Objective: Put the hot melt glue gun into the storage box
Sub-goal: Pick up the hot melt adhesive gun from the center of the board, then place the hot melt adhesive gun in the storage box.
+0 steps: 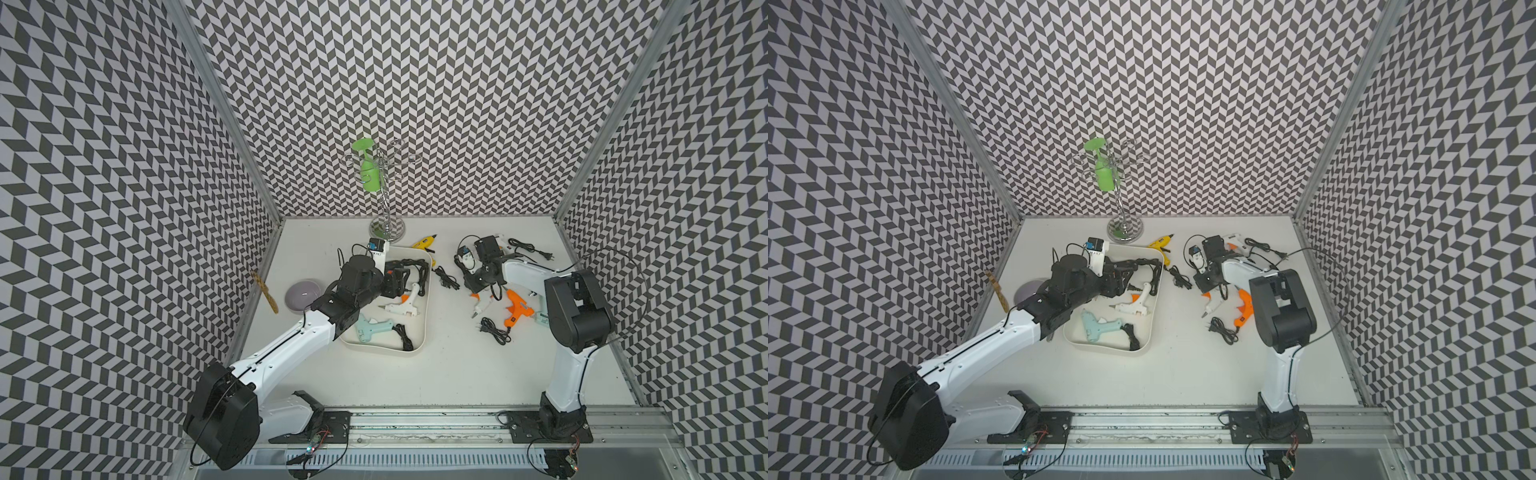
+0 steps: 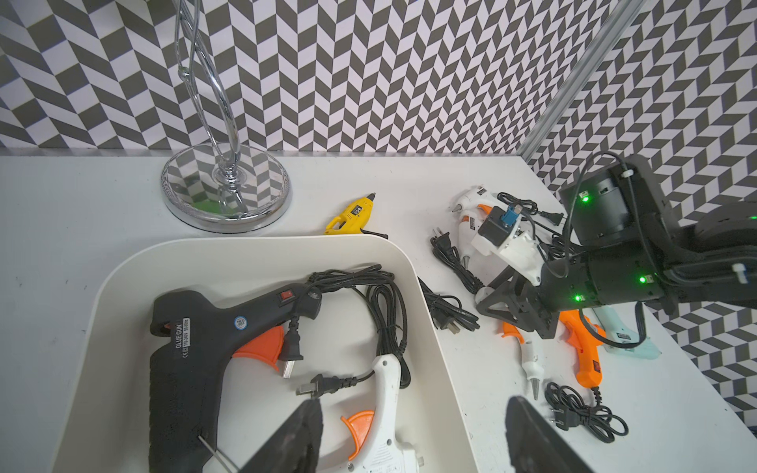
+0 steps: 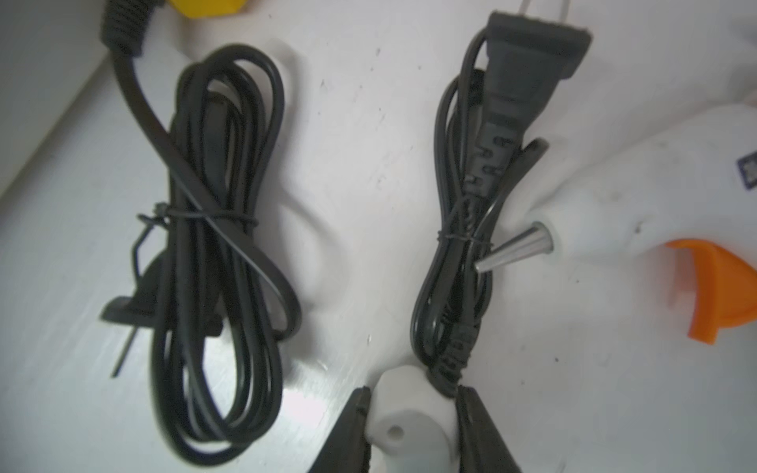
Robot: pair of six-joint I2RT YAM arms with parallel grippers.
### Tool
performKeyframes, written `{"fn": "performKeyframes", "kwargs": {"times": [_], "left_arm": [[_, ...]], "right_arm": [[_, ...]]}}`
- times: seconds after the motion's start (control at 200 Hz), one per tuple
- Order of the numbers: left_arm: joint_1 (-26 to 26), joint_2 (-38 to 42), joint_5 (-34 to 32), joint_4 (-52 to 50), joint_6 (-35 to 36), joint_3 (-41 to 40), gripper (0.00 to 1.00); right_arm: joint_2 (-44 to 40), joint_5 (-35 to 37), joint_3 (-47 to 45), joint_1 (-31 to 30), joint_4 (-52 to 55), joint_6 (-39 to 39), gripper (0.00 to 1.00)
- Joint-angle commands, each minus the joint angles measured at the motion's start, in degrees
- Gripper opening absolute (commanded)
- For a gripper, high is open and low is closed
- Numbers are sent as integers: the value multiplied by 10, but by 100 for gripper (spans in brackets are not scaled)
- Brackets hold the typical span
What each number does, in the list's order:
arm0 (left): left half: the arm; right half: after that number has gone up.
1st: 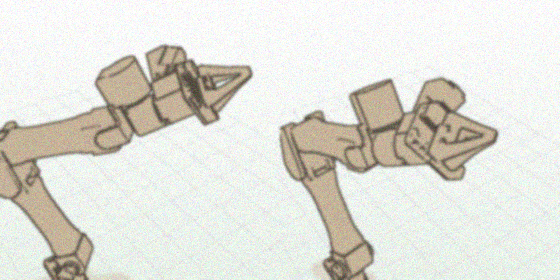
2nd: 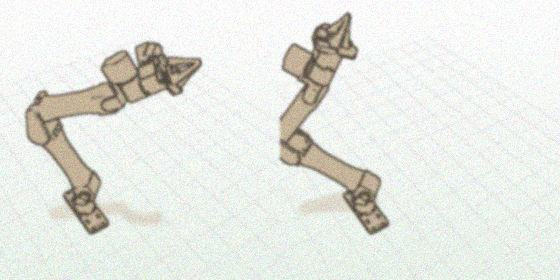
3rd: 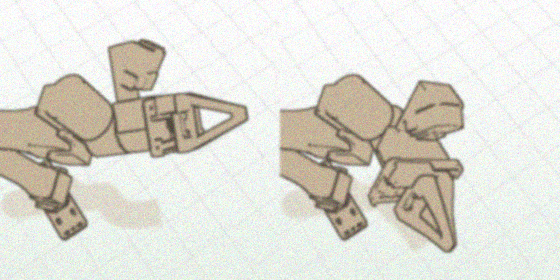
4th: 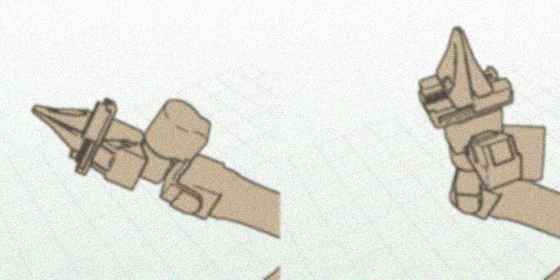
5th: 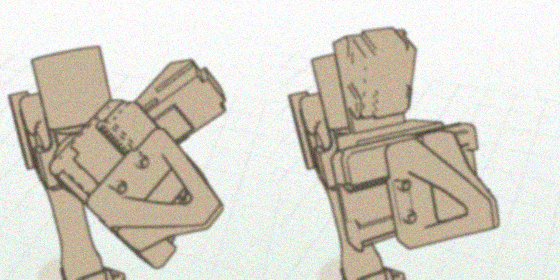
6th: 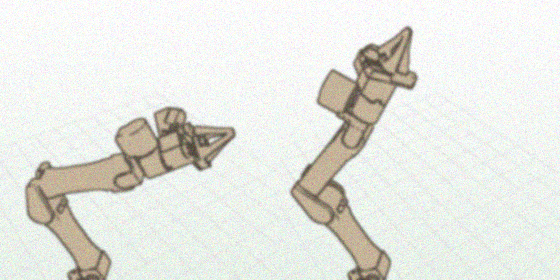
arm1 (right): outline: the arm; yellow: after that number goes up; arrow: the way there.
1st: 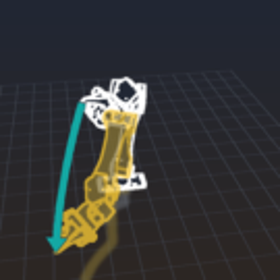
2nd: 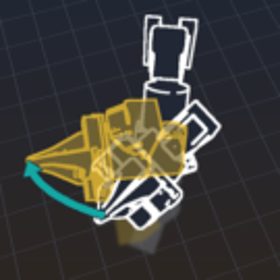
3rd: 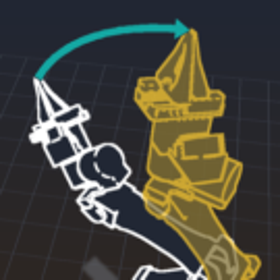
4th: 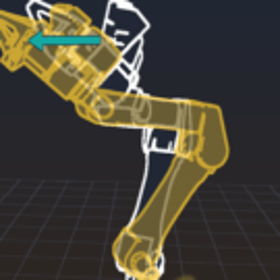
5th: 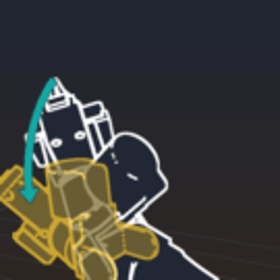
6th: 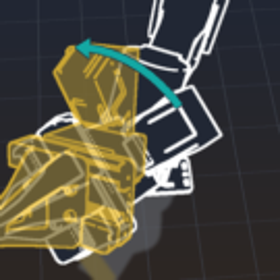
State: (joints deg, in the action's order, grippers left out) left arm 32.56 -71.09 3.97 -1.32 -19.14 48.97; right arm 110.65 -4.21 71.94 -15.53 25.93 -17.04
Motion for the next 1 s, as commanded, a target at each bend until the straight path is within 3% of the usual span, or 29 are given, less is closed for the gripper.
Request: {"fn": "performKeyframes", "kwargs": {"times": [0.0, 0.11, 0.17, 0.19, 0.265, 0.395, 0.636, 0.816, 0.996], "left_arm": [[-4, -3, 19, 15, -10, 19, 75], [-3, 1, 40, 31, -16, 15, 80], [0, 10, 57, 59, -19, 1, 98], [2, 15, 61, 71, -23, -6, 99], [15, 31, 78, 125, -31, -35, 99], [71, 30, 71, 181, -15, -52, 99], [134, -57, 86, 196, -7, -7, 99], [154, -107, 56, 203, -18, 23, 100], [157, -131, 71, 229, -31, 35, 100]], "right_arm": [[-85, 12, 9, 8, 3, 39, 17], [-144, -1, 37, 8, 11, 94, 17], [-171, -26, 44, 7, 9, 129, 16], [-180, -28, 43, 8, 4, 143, 16], [-207, -26, 41, 1, -7, 191, 16], [-246, 72, 34, -66, -15, 231, 16], [-298, 91, 18, -134, -57, 268, 16], [-315, 106, 14, -168, -63, 283, 16], [-337, 126, -1, -194, -85, 289, 16]]}}
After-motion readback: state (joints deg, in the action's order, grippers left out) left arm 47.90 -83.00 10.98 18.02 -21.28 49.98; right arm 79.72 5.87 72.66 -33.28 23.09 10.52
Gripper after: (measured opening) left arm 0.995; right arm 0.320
